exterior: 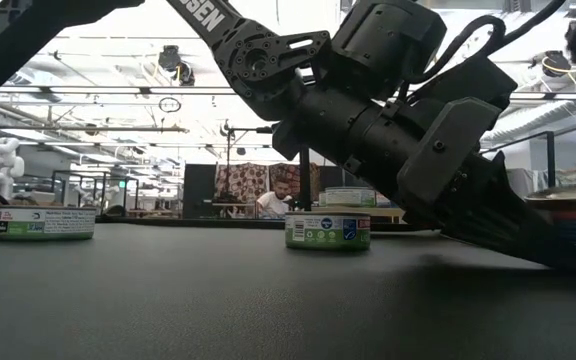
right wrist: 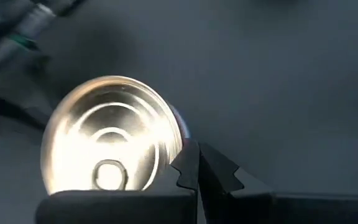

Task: Stack canned seafood by type on shelf
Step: Stack the blue pink tuna can on top of the other blue pink tuna can on the shelf

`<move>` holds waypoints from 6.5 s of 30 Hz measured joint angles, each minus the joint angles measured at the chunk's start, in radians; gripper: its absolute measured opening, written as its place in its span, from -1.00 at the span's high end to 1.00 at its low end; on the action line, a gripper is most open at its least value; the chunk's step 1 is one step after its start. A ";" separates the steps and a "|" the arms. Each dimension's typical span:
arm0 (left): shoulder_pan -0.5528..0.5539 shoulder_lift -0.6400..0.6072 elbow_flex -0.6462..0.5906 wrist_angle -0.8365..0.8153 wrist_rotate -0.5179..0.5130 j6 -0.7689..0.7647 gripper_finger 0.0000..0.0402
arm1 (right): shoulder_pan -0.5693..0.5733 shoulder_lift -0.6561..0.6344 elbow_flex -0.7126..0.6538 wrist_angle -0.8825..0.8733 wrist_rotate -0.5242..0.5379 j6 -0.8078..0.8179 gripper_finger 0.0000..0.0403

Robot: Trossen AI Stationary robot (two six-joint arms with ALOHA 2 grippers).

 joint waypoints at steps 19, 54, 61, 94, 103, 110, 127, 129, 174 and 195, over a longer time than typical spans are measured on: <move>0.017 0.000 -0.001 -0.012 0.015 -0.003 1.00 | -0.047 -0.002 0.095 -0.031 0.052 -0.140 1.00; 0.151 -0.088 -0.002 -0.321 0.243 -0.057 1.00 | -0.077 0.066 0.195 0.197 0.129 -0.529 1.00; 0.137 -0.129 -0.001 -0.326 0.248 0.008 1.00 | -0.056 0.063 0.195 0.118 0.124 -0.447 1.00; 0.005 -0.589 -0.829 0.650 0.029 -0.201 1.00 | 0.086 -0.153 -0.057 -0.094 0.039 0.049 1.00; -0.018 -0.226 -0.457 0.539 0.175 -0.246 1.00 | 0.074 -0.152 -0.177 0.069 0.006 0.055 1.00; -0.019 -0.098 -0.242 0.399 0.152 -0.175 1.00 | 0.074 -0.152 -0.249 0.177 0.028 0.057 1.00; 0.014 -0.011 -0.084 0.277 0.145 -0.181 1.00 | 0.029 -0.152 -0.256 0.326 0.078 -0.099 1.00; 0.014 -0.014 -0.082 0.247 0.147 -0.181 1.00 | 0.022 -0.152 -0.256 0.335 0.104 -0.109 1.00; 0.100 -0.014 -0.082 0.125 0.173 -0.295 1.00 | -0.056 -0.102 -0.048 0.445 0.059 -0.445 1.00; 0.081 -0.169 -0.092 -0.118 0.134 -0.151 1.00 | -0.058 -0.103 0.303 -0.040 0.120 -0.540 0.99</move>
